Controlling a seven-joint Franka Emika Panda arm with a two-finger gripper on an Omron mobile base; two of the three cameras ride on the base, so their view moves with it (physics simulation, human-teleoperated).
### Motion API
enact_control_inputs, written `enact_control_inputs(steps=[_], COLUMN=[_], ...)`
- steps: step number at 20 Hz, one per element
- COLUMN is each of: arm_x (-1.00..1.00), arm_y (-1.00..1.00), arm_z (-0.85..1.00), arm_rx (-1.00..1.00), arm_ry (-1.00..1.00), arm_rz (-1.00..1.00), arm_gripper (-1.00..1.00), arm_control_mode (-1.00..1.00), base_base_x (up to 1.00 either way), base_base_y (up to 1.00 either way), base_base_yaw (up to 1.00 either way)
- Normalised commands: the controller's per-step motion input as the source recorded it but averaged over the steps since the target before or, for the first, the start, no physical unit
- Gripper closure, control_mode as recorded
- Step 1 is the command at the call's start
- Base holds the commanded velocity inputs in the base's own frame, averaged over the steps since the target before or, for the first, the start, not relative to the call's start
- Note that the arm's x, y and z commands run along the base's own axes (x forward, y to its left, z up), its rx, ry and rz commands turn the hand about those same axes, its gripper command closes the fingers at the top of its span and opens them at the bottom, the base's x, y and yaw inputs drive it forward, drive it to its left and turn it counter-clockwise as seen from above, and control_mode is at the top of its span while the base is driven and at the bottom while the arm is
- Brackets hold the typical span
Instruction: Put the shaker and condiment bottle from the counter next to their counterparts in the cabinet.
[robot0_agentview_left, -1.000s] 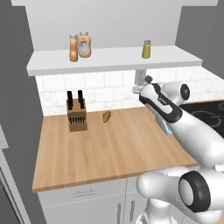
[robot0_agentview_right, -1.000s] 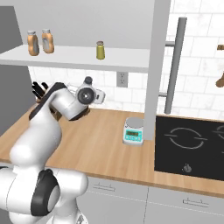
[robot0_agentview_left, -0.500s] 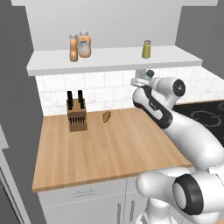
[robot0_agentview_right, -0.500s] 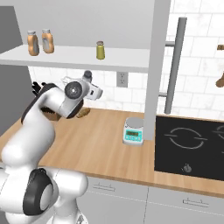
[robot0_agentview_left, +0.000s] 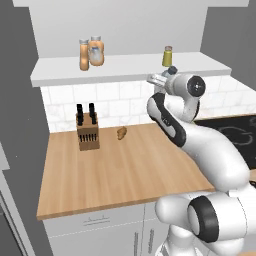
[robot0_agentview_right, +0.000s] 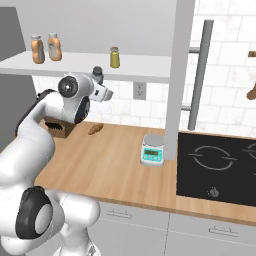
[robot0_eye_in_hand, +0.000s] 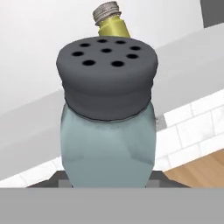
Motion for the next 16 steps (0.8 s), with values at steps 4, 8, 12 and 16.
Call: enact_control_inputs(steps=[4, 8, 12, 16], arm_x=[0.0, 0.0, 0.06, 0.24], arm_y=[0.16, 0.2, 0.06, 0.06], arm_z=[0.26, 0.09, 0.15, 0.44], arm_rx=[0.02, 0.0, 0.01, 0.05], arm_ry=[0.0, 0.0, 0.0, 0.0], arm_rz=[-0.06, -0.04, -0.01, -0.05], arm_gripper=[1.0, 1.0, 1.0, 1.0], arm_control_mode=[-1.0, -1.0, -1.0, -1.0], base_base_x=[0.0, 0.0, 0.0, 0.0], base_base_y=[0.0, 0.0, 0.0, 0.0], base_base_yaw=[0.0, 0.0, 0.0, 0.0])
